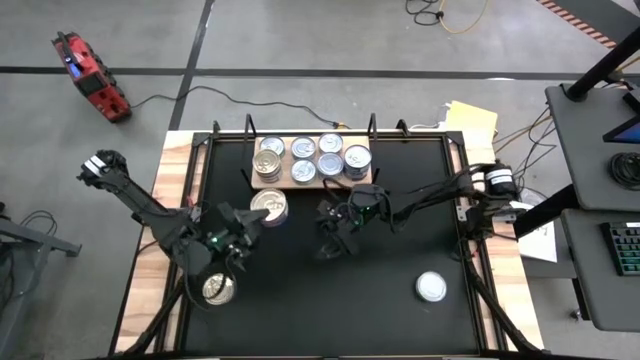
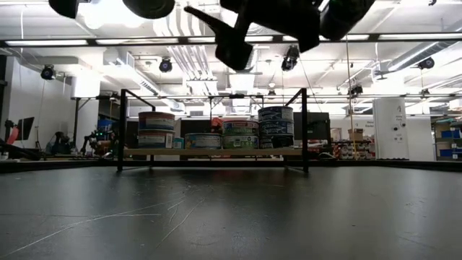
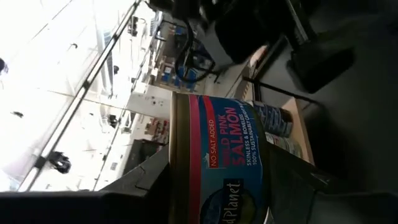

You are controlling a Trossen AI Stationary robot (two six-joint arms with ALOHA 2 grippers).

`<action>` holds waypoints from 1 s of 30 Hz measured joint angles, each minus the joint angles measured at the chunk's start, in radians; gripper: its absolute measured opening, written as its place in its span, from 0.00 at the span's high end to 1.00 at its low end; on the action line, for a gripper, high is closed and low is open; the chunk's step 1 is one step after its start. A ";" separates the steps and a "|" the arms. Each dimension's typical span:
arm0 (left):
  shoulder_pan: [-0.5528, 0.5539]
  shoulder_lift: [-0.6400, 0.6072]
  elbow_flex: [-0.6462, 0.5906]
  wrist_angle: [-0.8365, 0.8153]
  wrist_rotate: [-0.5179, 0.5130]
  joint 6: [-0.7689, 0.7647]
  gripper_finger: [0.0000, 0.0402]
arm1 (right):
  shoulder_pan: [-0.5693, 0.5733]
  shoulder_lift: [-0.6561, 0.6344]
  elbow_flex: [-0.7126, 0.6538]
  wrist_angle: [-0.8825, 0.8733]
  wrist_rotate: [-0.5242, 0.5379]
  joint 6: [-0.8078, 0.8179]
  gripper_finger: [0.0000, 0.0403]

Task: Stack canned seafood by type on shelf
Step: Stack the blue tuna can on top of the other blue tuna cans on the shelf

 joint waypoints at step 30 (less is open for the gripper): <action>0.509 -0.059 -0.193 -0.108 0.202 -0.262 0.57 | 0.024 -0.415 -0.049 -0.962 1.049 -0.819 0.12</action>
